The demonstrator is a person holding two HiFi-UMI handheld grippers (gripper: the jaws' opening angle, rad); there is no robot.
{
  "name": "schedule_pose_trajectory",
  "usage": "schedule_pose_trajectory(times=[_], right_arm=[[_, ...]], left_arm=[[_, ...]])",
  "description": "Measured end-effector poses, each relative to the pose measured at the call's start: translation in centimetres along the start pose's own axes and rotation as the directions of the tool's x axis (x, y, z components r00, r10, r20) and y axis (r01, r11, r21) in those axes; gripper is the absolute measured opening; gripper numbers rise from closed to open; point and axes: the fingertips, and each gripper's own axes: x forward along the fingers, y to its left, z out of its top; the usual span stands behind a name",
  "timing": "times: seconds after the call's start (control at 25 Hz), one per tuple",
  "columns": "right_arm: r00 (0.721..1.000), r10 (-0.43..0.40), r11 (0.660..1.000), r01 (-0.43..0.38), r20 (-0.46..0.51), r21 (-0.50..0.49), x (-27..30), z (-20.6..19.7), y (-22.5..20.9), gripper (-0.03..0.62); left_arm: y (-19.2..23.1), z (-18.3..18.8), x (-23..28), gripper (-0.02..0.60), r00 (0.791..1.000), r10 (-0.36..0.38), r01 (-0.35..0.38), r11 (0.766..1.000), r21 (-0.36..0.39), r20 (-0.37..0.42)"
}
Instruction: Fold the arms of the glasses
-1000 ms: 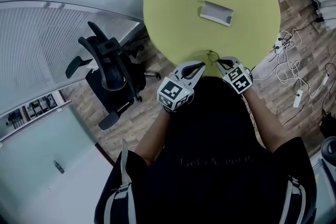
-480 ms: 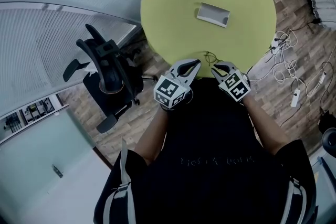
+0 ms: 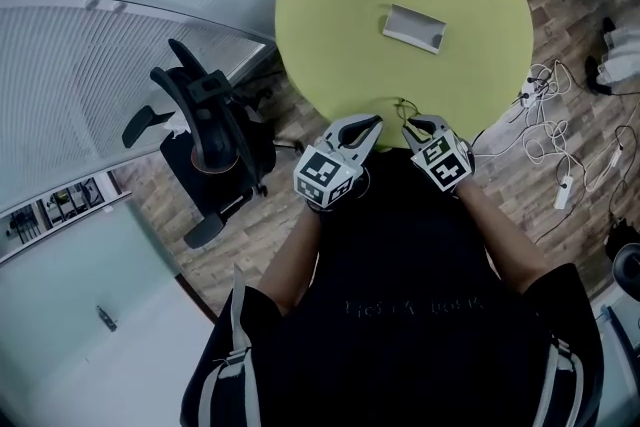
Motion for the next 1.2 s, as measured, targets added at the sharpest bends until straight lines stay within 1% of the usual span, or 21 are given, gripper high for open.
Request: schedule_pose_trajectory(times=[0.16,0.28,0.4,0.52,0.8,1.2], right_arm=[[1.000,0.000,0.999,0.000,-0.007,0.035,0.3,0.0,0.1,0.037],[1.000,0.003,0.999,-0.002,-0.020,0.032,0.6,0.2,0.3,0.059],[0.999,-0.013,1.000,0.013,-0.036,0.019,0.9,0.0,0.0,0.083],[0.999,-0.027,0.999,0.028,-0.024,0.040,1.0,0.0,-0.3,0.083],[0.998,-0.059,0.997,0.060,-0.023,0.042,0.7,0.2,-1.4,0.069],[0.995,-0.093,0.991,0.097,-0.046,0.092,-0.3,-1.4,-2.1,0.046]], left_arm=[[0.3,-0.2,-0.2,0.020,1.000,0.009,-0.009,1.000,-0.008,-0.001],[0.5,-0.4,-0.2,0.020,1.000,0.009,-0.009,1.000,-0.013,-0.003],[0.4,-0.5,-0.1,0.020,1.000,0.007,-0.007,1.000,-0.014,-0.005],[0.4,-0.4,0.0,0.020,1.000,0.004,-0.004,1.000,-0.016,-0.005],[0.5,-0.5,0.1,0.020,1.000,-0.003,0.003,1.000,-0.012,-0.018],[0.2,-0.5,1.0,0.020,0.999,-0.032,0.032,0.999,-0.007,-0.031]])
